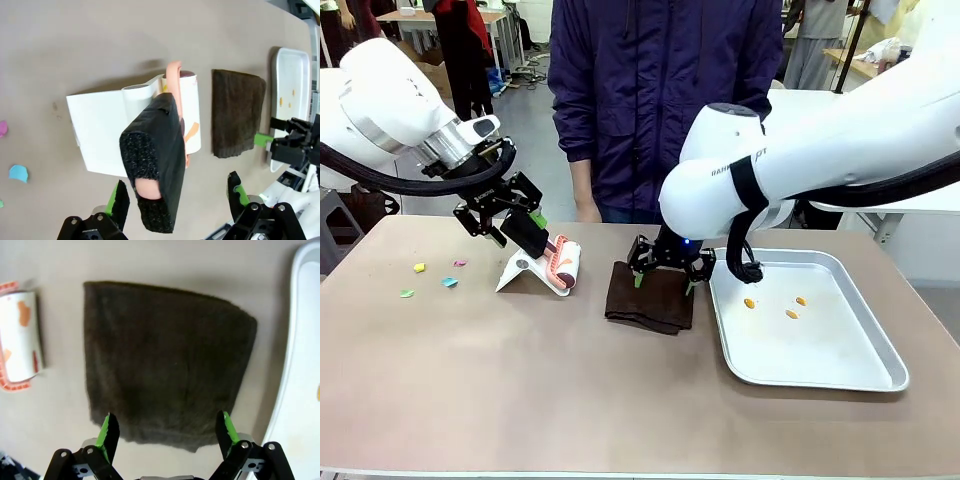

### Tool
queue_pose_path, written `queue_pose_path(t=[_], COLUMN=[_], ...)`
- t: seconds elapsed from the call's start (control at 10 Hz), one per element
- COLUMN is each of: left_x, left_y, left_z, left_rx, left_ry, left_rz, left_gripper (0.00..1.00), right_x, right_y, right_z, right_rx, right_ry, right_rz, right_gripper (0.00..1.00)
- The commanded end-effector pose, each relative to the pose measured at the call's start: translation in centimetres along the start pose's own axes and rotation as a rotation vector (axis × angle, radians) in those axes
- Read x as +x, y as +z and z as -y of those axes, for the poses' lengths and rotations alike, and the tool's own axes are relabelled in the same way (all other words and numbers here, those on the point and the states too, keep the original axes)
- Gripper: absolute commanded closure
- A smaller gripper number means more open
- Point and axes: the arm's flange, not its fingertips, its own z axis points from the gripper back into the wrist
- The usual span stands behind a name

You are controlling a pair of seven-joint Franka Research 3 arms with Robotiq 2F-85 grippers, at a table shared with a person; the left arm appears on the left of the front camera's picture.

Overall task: Clean the surface of the table.
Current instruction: Hold the Lint Roller with your left hand and the towel with your right hand.

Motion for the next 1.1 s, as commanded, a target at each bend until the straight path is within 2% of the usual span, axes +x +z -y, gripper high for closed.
queue_pose_path(t=[0.0, 0.5, 0.7, 1.0], left_x=[0.1, 0.1, 0.1, 0.3], left_y=[0.5, 0.1, 0.1, -0.1], left_z=[0.5, 0.2, 0.1, 0.6], left_rx=[0.032, 0.009, 0.006, -0.001], left_ry=[0.018, 0.044, 0.051, 0.044], left_rz=[-0.013, -0.013, -0.011, -0.012], left_gripper=[0.0, 0.0, 0.0, 0.0], right_x=[1.0, 1.7, 1.7, 1.9], right_y=[-0.9, -3.0, -2.9, -3.1], right_z=[-1.4, -1.1, -0.8, -0.6], right_rx=[-0.06, -0.114, -0.142, -0.192], right_ry=[-0.012, 0.009, -0.051, -0.119], right_rz=[0.024, 0.042, 0.012, 0.017], right_gripper=[0.0, 0.0, 0.0, 0.0])
